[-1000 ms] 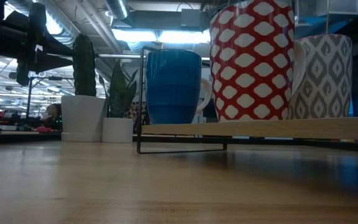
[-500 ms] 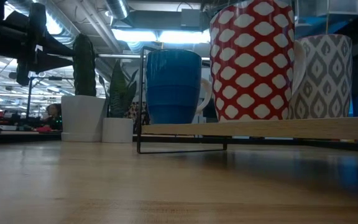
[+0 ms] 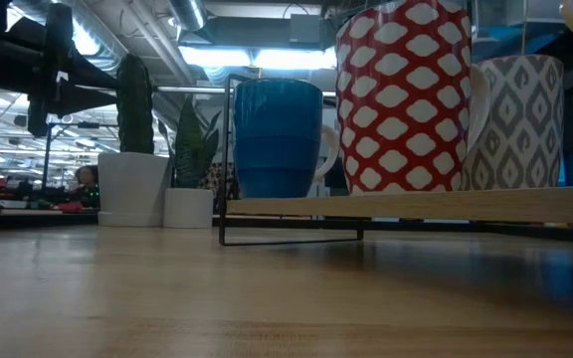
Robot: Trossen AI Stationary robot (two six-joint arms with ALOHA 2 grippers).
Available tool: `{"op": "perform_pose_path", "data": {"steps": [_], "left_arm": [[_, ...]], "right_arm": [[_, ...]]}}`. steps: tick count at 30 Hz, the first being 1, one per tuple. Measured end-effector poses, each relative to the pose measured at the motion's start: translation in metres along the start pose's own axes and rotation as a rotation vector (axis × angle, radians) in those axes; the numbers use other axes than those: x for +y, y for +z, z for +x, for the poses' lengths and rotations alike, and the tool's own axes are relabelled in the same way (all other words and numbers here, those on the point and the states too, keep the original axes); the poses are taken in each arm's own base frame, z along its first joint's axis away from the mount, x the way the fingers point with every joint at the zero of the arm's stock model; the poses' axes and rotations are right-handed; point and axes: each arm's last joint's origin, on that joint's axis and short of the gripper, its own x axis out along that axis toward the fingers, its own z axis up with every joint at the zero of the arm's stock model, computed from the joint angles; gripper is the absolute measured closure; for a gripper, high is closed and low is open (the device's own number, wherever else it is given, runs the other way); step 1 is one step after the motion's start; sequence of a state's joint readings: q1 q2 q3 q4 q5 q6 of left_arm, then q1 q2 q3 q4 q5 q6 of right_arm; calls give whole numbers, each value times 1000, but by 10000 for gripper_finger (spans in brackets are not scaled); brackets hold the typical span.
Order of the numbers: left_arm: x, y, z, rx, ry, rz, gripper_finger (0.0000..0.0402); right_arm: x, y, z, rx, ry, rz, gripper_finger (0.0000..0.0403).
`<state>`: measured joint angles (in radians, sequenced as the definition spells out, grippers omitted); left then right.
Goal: Place coffee mugs
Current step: Put the yellow mug on the shelf
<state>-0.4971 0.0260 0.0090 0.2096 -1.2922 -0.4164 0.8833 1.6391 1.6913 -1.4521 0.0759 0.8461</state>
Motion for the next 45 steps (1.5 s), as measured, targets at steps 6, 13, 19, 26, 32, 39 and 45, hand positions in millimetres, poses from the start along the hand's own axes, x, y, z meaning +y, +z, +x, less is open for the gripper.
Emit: {"op": "perform_pose_path", "data": {"steps": [6, 13, 19, 26, 32, 39, 45], "left_arm": [[0, 0, 0, 0, 0, 0, 280], [0, 0, 0, 0, 0, 0, 280], [0, 0, 0, 0, 0, 1, 280], [0, 0, 0, 0, 0, 3, 280], [0, 0, 0, 0, 0, 8, 280], [0, 0, 0, 0, 0, 8, 280], [0, 0, 0, 0, 0, 8, 280]], "right_arm": [[4, 7, 18, 11, -11, -5, 403], [1, 6, 46, 57, -10, 7, 403], [5, 7, 62, 39, 47, -9, 403], [4, 4, 69, 76, 52, 5, 403], [5, 5, 69, 62, 59, 10, 403], [6, 5, 69, 68, 75, 15, 403], [6, 5, 69, 70, 76, 15, 399]]}}
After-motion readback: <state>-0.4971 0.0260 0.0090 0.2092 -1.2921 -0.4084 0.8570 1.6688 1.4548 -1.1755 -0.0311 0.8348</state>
